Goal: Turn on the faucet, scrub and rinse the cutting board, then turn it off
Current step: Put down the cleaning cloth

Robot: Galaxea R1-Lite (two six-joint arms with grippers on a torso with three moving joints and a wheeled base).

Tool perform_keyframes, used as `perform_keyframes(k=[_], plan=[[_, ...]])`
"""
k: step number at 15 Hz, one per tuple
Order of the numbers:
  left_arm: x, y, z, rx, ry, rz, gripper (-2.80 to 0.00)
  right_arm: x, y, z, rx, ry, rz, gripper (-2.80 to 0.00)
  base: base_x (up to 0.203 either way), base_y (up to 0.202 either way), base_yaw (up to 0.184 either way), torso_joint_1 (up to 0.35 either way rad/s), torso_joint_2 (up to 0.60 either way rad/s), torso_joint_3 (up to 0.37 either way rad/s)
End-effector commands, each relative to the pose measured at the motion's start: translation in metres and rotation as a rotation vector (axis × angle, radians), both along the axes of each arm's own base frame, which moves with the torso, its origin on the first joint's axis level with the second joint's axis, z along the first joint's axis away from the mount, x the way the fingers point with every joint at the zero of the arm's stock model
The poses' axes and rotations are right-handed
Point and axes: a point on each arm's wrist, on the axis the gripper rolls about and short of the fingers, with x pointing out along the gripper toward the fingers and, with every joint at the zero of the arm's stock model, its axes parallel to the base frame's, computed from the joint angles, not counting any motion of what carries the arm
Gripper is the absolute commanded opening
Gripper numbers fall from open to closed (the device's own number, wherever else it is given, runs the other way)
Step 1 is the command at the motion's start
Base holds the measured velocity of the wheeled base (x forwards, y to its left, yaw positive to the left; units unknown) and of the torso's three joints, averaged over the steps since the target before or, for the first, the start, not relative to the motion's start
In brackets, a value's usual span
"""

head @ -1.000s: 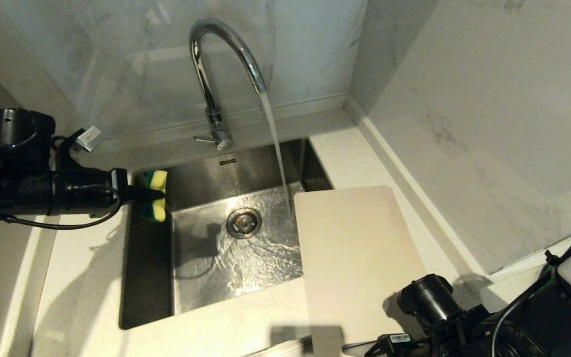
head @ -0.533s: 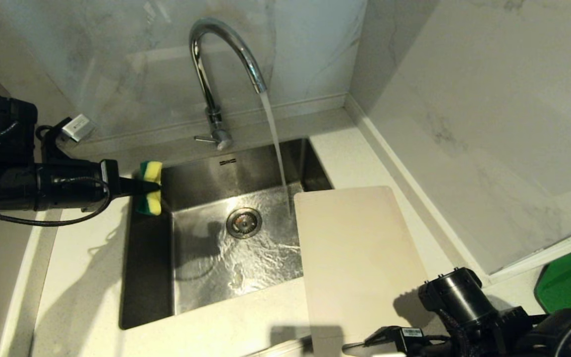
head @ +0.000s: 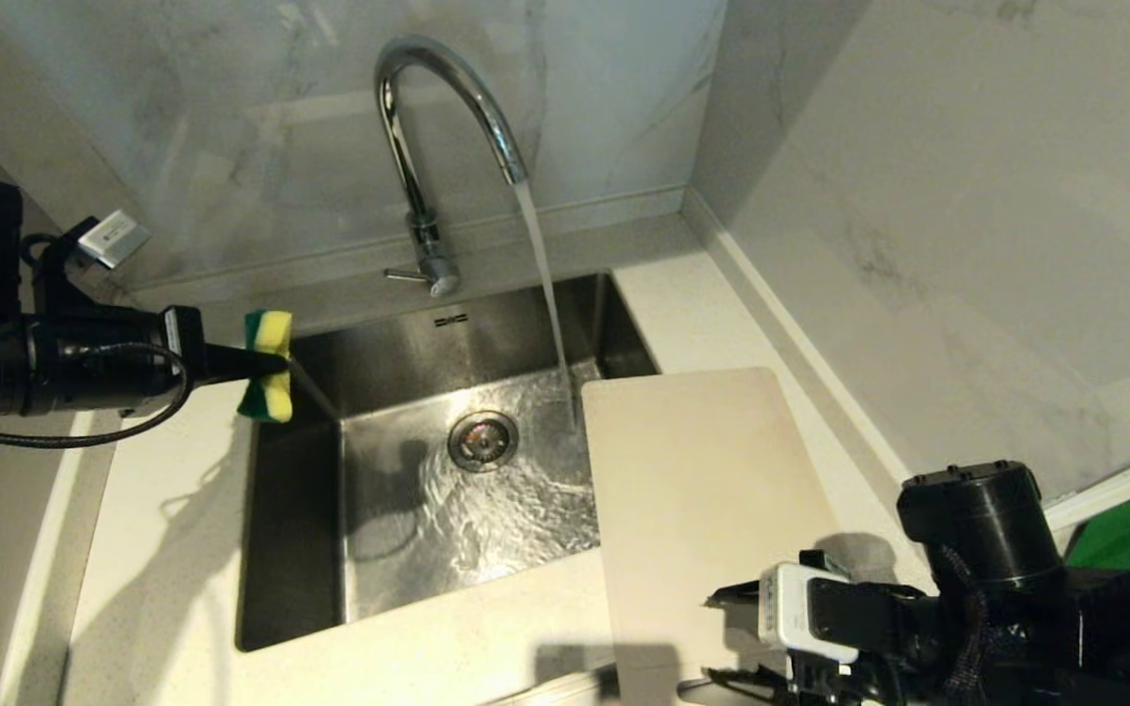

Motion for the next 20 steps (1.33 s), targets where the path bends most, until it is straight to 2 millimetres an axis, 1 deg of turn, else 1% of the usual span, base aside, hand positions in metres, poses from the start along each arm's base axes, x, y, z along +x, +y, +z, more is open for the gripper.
perform_keyframes(k=[1, 4, 6, 8, 9, 11, 14, 17, 20], plan=[[-0.010, 0.002, 0.008, 0.001, -0.018, 0.009, -2.80, 0.002, 0.000, 0.017, 0.093, -0.030, -0.060, -2.80, 0.000, 0.000, 0.000, 0.000, 0.00, 0.000], [-0.012, 0.002, 0.010, 0.017, -0.025, 0.038, -2.80, 0.011, 0.001, 0.039, 0.259, -0.059, -0.156, -2.80, 0.000, 0.000, 0.000, 0.000, 0.00, 0.000], [-0.012, 0.001, 0.010, 0.027, -0.025, 0.055, -2.80, 0.014, 0.000, 0.053, 0.381, -0.074, -0.251, -2.80, 0.000, 0.000, 0.000, 0.000, 0.00, 0.000], [-0.013, 0.000, 0.010, 0.032, -0.023, 0.055, -2.80, 0.009, -0.004, 0.071, 0.513, -0.076, -0.358, -2.80, 0.000, 0.000, 0.000, 0.000, 0.00, 0.000], [-0.013, -0.001, 0.010, 0.037, -0.025, 0.062, -2.80, 0.005, -0.010, 0.080, 0.555, -0.101, -0.391, -2.80, 0.000, 0.000, 0.000, 0.000, 0.00, 0.000], [-0.013, -0.004, 0.010, 0.044, -0.025, 0.062, -2.80, 0.000, -0.024, 0.090, 0.590, -0.149, -0.445, -2.80, 0.000, 0.000, 0.000, 0.000, 0.00, 0.000], [-0.012, -0.005, 0.008, 0.049, -0.020, 0.065, -2.80, -0.013, -0.030, 0.103, 0.617, -0.208, -0.446, -2.80, 0.000, 0.000, 0.000, 0.000, 0.00, 0.000], [-0.012, -0.005, 0.008, 0.049, -0.019, 0.067, -2.80, -0.022, -0.048, 0.114, 0.643, -0.271, -0.507, -2.80, 0.000, 0.000, 0.000, 0.000, 0.00, 0.000], [-0.012, -0.006, 0.008, 0.049, -0.022, 0.067, -2.80, -0.034, -0.054, 0.124, 0.687, -0.296, -0.523, -2.80, 0.000, 0.000, 0.000, 0.000, 0.00, 0.000]])
